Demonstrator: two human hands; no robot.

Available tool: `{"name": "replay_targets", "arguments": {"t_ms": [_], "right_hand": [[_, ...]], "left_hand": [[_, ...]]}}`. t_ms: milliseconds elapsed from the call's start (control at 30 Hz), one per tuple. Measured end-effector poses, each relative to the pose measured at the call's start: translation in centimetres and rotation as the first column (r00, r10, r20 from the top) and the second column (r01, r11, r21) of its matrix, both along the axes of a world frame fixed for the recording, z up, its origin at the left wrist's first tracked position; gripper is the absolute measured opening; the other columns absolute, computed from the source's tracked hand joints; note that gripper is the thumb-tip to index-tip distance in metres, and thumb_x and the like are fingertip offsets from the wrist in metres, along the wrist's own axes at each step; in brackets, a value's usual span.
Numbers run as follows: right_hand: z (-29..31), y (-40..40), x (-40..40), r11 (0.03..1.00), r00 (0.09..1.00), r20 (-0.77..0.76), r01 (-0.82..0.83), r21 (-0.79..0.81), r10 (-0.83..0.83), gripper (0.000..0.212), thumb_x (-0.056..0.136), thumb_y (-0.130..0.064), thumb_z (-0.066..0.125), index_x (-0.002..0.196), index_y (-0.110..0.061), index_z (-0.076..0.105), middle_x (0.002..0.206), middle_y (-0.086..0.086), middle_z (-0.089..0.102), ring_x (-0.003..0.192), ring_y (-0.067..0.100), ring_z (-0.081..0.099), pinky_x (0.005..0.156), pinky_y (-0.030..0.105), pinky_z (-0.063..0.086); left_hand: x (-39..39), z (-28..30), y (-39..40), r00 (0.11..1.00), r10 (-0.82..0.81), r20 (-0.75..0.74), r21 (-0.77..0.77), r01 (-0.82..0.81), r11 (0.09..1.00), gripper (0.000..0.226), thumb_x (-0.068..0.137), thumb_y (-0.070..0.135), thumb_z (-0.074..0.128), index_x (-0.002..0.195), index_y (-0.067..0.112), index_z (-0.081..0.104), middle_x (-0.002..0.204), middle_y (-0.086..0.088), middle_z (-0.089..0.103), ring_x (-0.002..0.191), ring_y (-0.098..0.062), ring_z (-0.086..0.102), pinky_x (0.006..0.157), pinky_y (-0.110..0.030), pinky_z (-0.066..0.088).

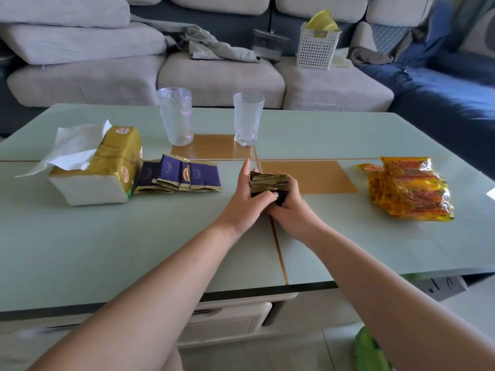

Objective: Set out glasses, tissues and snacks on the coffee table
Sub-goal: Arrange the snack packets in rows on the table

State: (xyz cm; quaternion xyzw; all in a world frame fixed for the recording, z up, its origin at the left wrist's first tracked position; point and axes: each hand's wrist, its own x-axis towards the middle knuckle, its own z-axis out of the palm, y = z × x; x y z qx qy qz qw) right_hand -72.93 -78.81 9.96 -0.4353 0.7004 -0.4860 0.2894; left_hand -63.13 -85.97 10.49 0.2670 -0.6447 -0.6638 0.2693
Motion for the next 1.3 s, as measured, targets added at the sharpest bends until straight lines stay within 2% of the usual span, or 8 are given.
{"name": "replay_targets", "arguments": {"t_ms": [133,367,600,733,900,1000,1100,1300], "right_hand": [[0.5,-0.1,-0.6,0.999,0.999,-0.033,0.036,-0.017,-0.036,0.049,0.089,-0.017,0.061,0.132,-0.014,0.036,0.119,-0.006,0.058,0.110,0.007,0.054,0.089,0.016,0.043],[2.5,-4.2,-1.9,0.998,0.984,0.175,0.017,0.057,-0.027,0.031,0.085,-0.039,0.058,0.108,-0.020,0.062,0.111,0.005,0.069,0.107,0.025,0.063,0.099,0.047,0.047],[2.5,-8.5,-0.8,0.963,0.982,0.138,0.089,0.256,-0.127,0.026,0.090,-0.020,0.056,0.105,-0.001,0.065,0.098,0.015,0.065,0.095,0.027,0.063,0.088,0.041,0.055],[2.4,-9.7,-0.5,0.940,0.991,-0.061,0.130,0.315,-0.117,0.028,0.088,-0.025,0.055,0.087,0.001,0.065,0.072,0.009,0.053,0.071,0.026,0.052,0.067,0.030,0.050],[2.5,-9.2,-1.1,0.923,0.977,-0.186,0.164,0.348,-0.103,0.016,0.088,-0.030,0.054,0.082,-0.015,0.052,0.063,0.002,0.043,0.054,0.018,0.037,0.049,0.024,0.026],[2.4,-8.7,-2.3,0.938,0.981,-0.130,0.177,0.299,-0.144,0.022,0.091,-0.022,0.045,0.072,-0.014,0.052,0.072,0.006,0.051,0.064,0.024,0.048,0.055,0.027,0.039],[2.6,-7.8,-3.1,0.946,0.984,-0.141,0.146,0.289,-0.109,0.024,0.094,-0.016,0.040,0.073,-0.020,0.051,0.084,0.006,0.053,0.077,0.023,0.051,0.073,0.035,0.050],[1.8,-7.1,-4.4,0.943,0.971,-0.205,0.175,0.283,-0.119,0.022,0.080,-0.004,0.040,0.067,-0.009,0.057,0.065,0.005,0.045,0.064,0.020,0.037,0.057,0.027,0.027]], "left_hand": [[0.1,0.6,-0.8,0.998,0.058,0.030,-0.100,-0.055,0.993,0.075,0.088,0.009,0.057,0.149,0.023,0.015,0.110,0.015,0.052,0.102,0.004,0.054,0.092,-0.014,0.041],[1.0,1.2,-3.3,0.982,0.168,0.086,-0.330,-0.131,0.935,0.049,0.089,0.016,0.057,0.136,0.021,0.046,0.130,0.006,0.057,0.120,-0.007,0.053,0.104,-0.032,0.042],[1.3,0.8,-5.8,0.899,0.347,0.266,-0.403,-0.224,0.887,0.051,0.092,0.017,0.054,0.140,0.008,0.042,0.142,-0.008,0.049,0.132,-0.022,0.043,0.107,-0.029,0.035],[1.4,0.4,-6.1,0.892,0.373,0.256,-0.436,-0.238,0.868,0.015,0.091,0.015,0.050,0.102,0.006,0.057,0.091,-0.013,0.061,0.092,-0.035,0.054,0.064,-0.029,0.033],[1.1,0.2,-6.1,0.917,0.316,0.242,-0.398,-0.203,0.894,0.010,0.089,0.016,0.050,0.095,0.010,0.055,0.083,0.001,0.054,0.071,-0.016,0.044,0.059,-0.019,0.033],[-0.2,0.1,-5.7,0.906,0.270,0.325,-0.449,-0.103,0.887,0.020,0.088,0.023,0.052,0.104,0.011,0.050,0.112,-0.007,0.054,0.104,-0.023,0.050,0.082,-0.021,0.039],[-1.7,0.2,-4.9,0.782,0.327,0.530,-0.573,0.046,0.818,0.054,0.090,0.040,0.046,0.132,0.005,0.039,0.143,-0.018,0.033,0.137,-0.033,0.024,0.111,-0.052,0.021],[-3.3,-0.1,-3.4,0.680,0.374,0.631,-0.663,0.222,0.714,0.066,0.096,0.030,0.038,0.150,0.007,0.008,0.158,-0.020,-0.001,0.145,-0.037,-0.004,0.117,-0.049,0.001]]}}
